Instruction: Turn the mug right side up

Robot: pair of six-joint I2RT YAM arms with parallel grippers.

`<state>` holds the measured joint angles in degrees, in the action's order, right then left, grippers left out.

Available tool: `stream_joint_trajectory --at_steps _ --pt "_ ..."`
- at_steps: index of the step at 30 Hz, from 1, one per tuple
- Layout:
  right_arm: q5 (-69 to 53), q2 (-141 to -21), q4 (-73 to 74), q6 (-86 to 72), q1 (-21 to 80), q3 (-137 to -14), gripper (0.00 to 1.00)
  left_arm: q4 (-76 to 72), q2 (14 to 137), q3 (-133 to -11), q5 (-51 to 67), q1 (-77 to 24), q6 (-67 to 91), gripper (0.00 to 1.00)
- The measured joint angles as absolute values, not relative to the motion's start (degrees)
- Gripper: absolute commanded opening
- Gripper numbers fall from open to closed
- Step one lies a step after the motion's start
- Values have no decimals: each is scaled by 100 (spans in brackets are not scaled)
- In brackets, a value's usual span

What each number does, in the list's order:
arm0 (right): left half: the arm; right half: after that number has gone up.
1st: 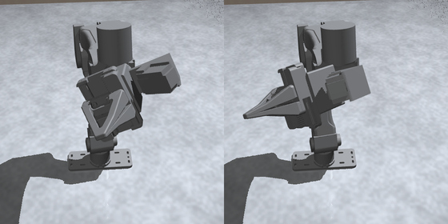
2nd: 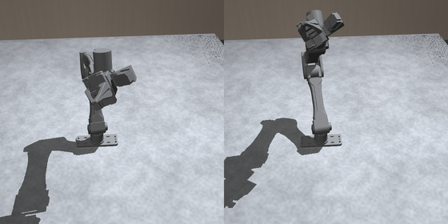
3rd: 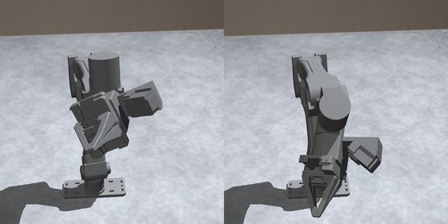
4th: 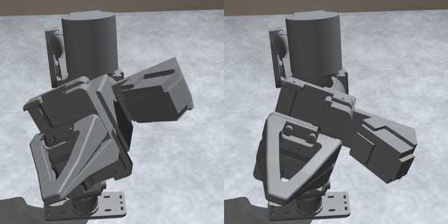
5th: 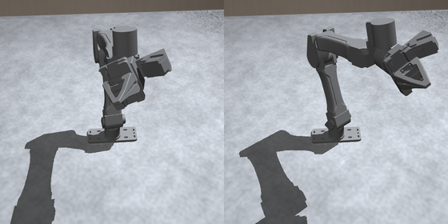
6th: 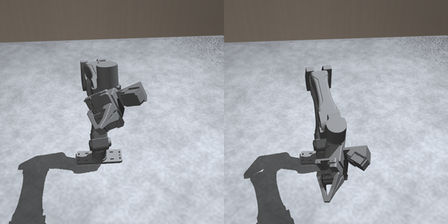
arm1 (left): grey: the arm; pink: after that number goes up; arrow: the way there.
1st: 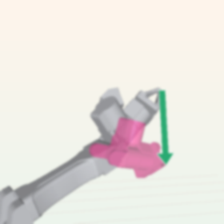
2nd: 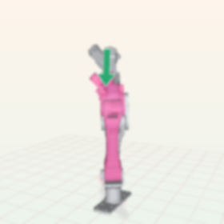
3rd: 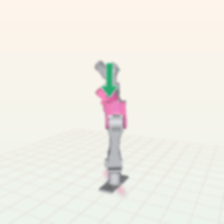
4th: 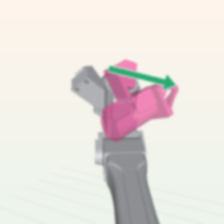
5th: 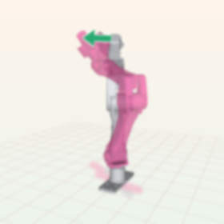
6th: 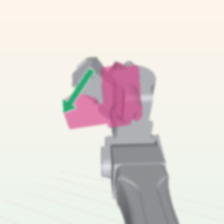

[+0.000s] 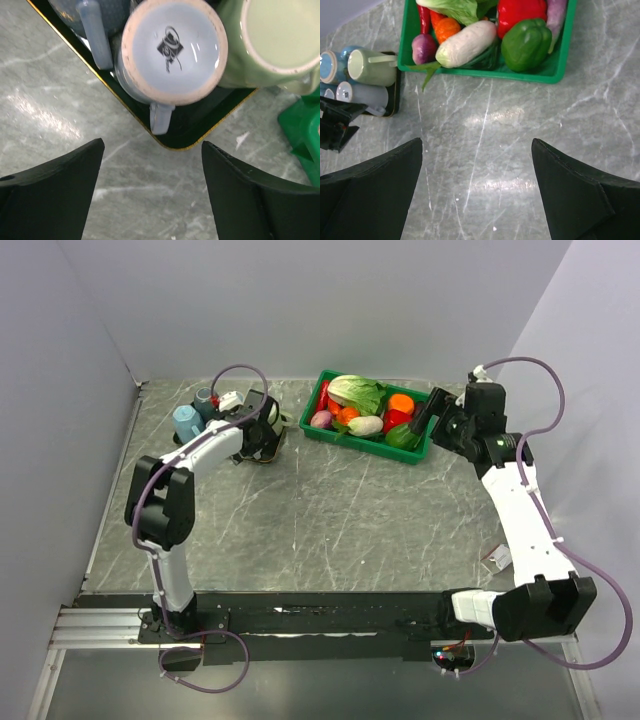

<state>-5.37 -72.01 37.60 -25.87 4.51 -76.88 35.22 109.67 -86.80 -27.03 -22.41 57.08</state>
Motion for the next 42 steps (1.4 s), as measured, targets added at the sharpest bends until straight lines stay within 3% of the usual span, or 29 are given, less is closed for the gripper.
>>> stream_joint_trajectory --at_steps 19,27,39,42 --pt "-244 -6901 3721 -2615 451 -7011 94 2871 11546 -8818 -2860 -2141 5057 54" --pt "-169 -6901 3684 -2613 451 -6993 94 2709 11546 -8820 -2884 -2080 4965 51" --pt "-126 -7037 3686 -2587 451 -6993 93 2746 11579 -8818 -2891 -2086 4917 31" --pt "-119 -7039 3686 -2567 451 -6995 93 2738 11587 -8818 -2895 -2086 4919 21"
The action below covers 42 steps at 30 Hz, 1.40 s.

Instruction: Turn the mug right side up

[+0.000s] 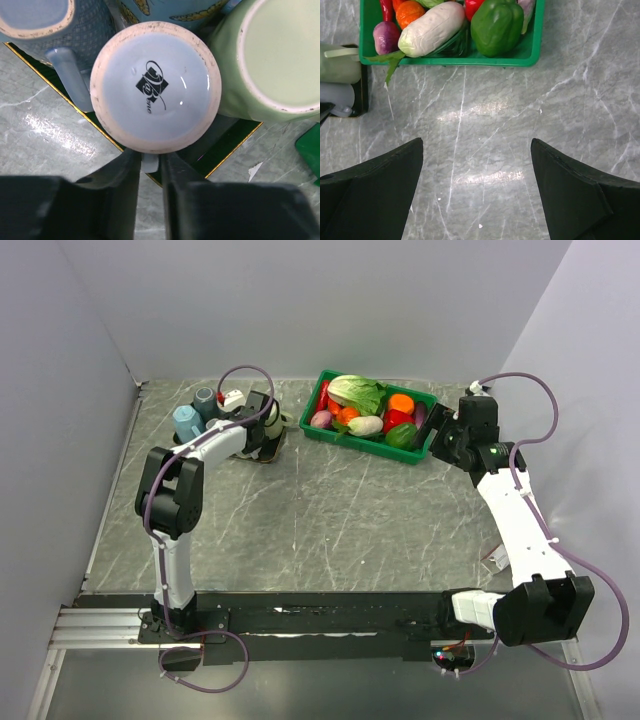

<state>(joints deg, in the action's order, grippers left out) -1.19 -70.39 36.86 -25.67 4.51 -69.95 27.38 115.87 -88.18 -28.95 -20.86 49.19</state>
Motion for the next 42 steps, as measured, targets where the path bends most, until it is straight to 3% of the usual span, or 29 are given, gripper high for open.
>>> stream_joint_trajectory --at_steps 4,12,16,27,42 --pt "-38 -7039 3691 -2541 451 -7006 93 2720 11587 -8818 -2904 -2086 4906 1" --pt "47 -7039 3710 -2434 451 -7019 94 2716 11587 -8816 -2915 -2086 4895 1" --pt "45 -7039 3765 -2423 451 -7065 100 2711 11587 -8814 -2891 -2086 4895 1" --pt "-189 -6921 3828 -3030 449 -7201 100 2729 11424 -8731 -2425 -2029 4943 1" --pt "-1365 -6182 2797 -3876 493 -6692 100 2860 9793 -8497 -1262 -2250 5116 1"
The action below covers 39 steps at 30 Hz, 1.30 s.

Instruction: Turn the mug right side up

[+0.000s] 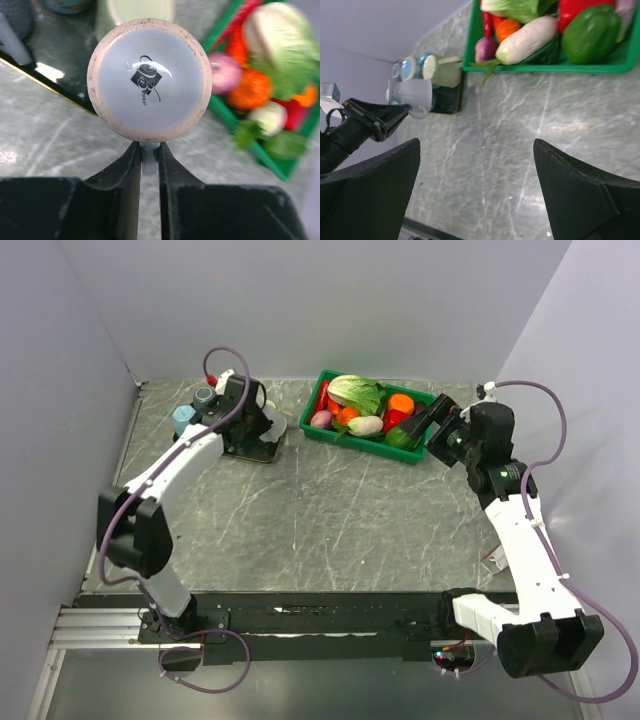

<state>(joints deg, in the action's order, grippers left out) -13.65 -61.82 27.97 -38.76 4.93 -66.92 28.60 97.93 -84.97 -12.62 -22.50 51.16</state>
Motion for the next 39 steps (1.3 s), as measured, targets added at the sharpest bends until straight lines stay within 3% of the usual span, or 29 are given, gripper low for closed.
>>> stream_joint_trajectory --at_steps 14,18,22,39 --pt "-2198 -6342 1341 -5468 1865 -6060 97 2714 9002 -8482 40 -2233 5758 1" --pt "-2272 -6698 648 -6368 2287 -5898 90 2265 8768 -8125 556 -2231 6187 1" --pt "-2285 -7015 -21 -6958 2449 -5725 88 1737 8416 -7669 1098 -2233 6733 1" --pt "-1393 -8060 -1288 -7061 3409 -6497 87 -427 8119 -7310 2005 -2265 8313 1"
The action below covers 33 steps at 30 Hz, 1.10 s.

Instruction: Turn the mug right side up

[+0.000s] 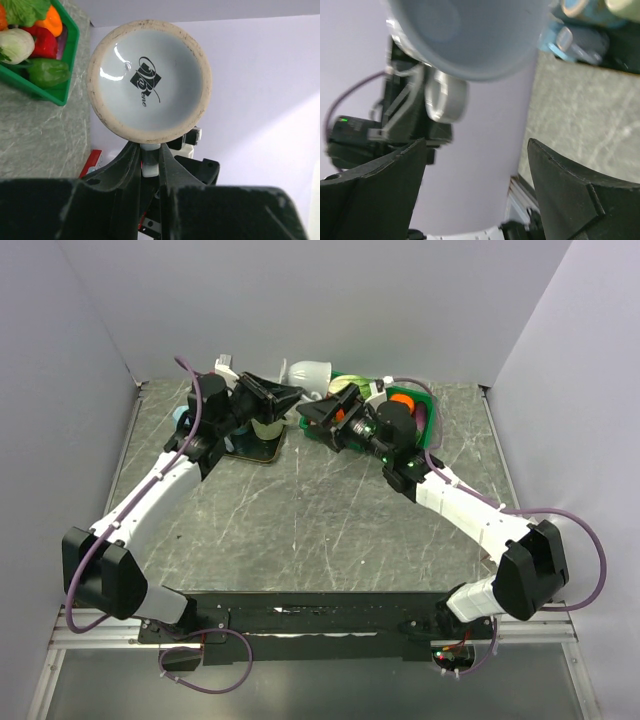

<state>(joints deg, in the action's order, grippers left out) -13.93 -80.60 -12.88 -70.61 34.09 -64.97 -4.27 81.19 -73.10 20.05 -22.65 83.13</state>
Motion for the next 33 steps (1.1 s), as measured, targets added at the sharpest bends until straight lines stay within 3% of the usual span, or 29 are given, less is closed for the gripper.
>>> stream_joint_trajectory --at_steps 4,11,16,19,24,26,30,31,33 --pt "-1109 -8062 -1809 -7072 3426 -6497 86 -604 8088 -7183 2032 -2270 8416 1" --pt "-668 -8086 -2362 -7332 3433 -6388 58 -681 8082 -7072 2073 -2290 8527 1" --pt "-414 -8125 -2613 -7686 3437 -6121 47 -666 8071 -7072 2088 -2399 8499 1" --pt "-384 -8208 -2880 -7931 3437 -6045 35 -657 8071 -7070 2093 -2436 8495 1" --pt "-290 -8276 -3197 -8353 3424 -5953 5 -661 8042 -7046 2027 -2432 8532 1" --pt "-276 -8276 -3251 -8460 3426 -5913 0 -694 8029 -7030 2008 -2436 8506 1" --pt "-252 -8274 -3310 -8582 3426 -5798 0 -650 7999 -6956 1999 -2443 8490 1" --pt "-248 -8272 -3310 -8595 3426 -5769 0 -620 7996 -6941 1994 -2443 8488 2" --pt "-239 -8267 -3277 -8602 3426 -5752 0 -600 7996 -6908 1984 -2447 8490 34"
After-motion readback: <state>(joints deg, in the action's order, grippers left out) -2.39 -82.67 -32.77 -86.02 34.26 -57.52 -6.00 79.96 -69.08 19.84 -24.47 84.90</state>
